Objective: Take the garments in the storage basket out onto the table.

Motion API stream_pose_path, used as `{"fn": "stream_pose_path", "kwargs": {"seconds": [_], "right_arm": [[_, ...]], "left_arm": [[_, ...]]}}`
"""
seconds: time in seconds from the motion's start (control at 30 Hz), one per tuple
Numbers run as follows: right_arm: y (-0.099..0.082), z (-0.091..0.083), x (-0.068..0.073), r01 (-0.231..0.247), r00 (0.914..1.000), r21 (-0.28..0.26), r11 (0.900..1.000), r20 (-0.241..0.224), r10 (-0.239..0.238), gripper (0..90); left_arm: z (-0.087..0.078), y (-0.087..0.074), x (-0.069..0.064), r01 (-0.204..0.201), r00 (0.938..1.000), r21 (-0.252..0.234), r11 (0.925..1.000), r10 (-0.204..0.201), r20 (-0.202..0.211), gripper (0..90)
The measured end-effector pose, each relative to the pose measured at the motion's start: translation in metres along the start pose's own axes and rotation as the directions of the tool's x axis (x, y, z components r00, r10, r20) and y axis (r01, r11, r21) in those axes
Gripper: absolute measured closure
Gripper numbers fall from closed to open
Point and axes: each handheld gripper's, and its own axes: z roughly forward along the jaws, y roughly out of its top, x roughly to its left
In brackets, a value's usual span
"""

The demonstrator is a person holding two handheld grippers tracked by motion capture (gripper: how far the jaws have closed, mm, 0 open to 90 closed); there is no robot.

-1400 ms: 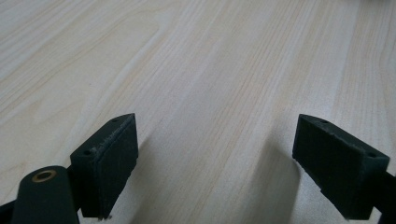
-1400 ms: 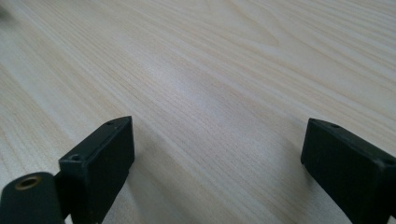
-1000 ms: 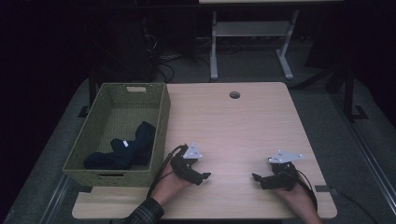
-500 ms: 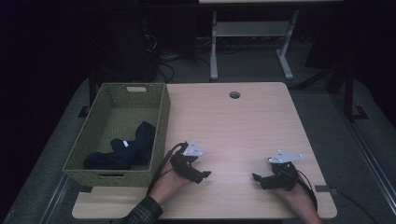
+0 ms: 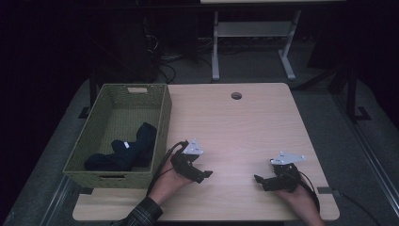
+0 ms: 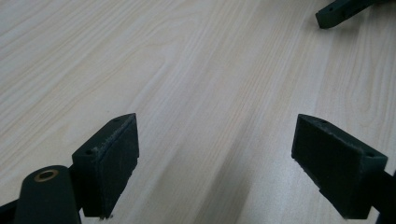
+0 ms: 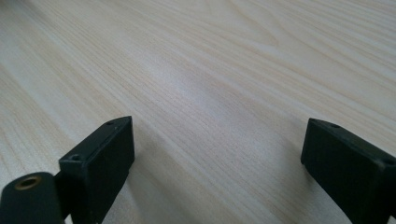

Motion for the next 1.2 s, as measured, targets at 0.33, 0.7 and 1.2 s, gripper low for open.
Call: {"fn": "stream_pose_path", "kwargs": {"seconds": [0.33,0.7,1.2], "right_arm": [[0.000,0.000,0.000,0.000,1.0000,0.000,1.0000,0.000,0.000,9.3],[0.000,0.000,0.000,0.000,1.0000,0.000,1.0000,0.000,0.000,9.3],[0.000,0.000,0.001,-0.005,1.0000,0.000,1.0000,-0.003,0.005,9.3]], "left_arm": [[-0.004,0.005,0.000,-0.001,1.0000,0.004,1.0000,0.001,-0.003,14.7],[-0.008,0.010,0.000,0.006,1.0000,0.017,0.9998,-0.006,0.001,14.7],[-0.015,0.018,0.000,0.006,1.0000,0.019,0.9998,-0.006,-0.002,14.7]]}}
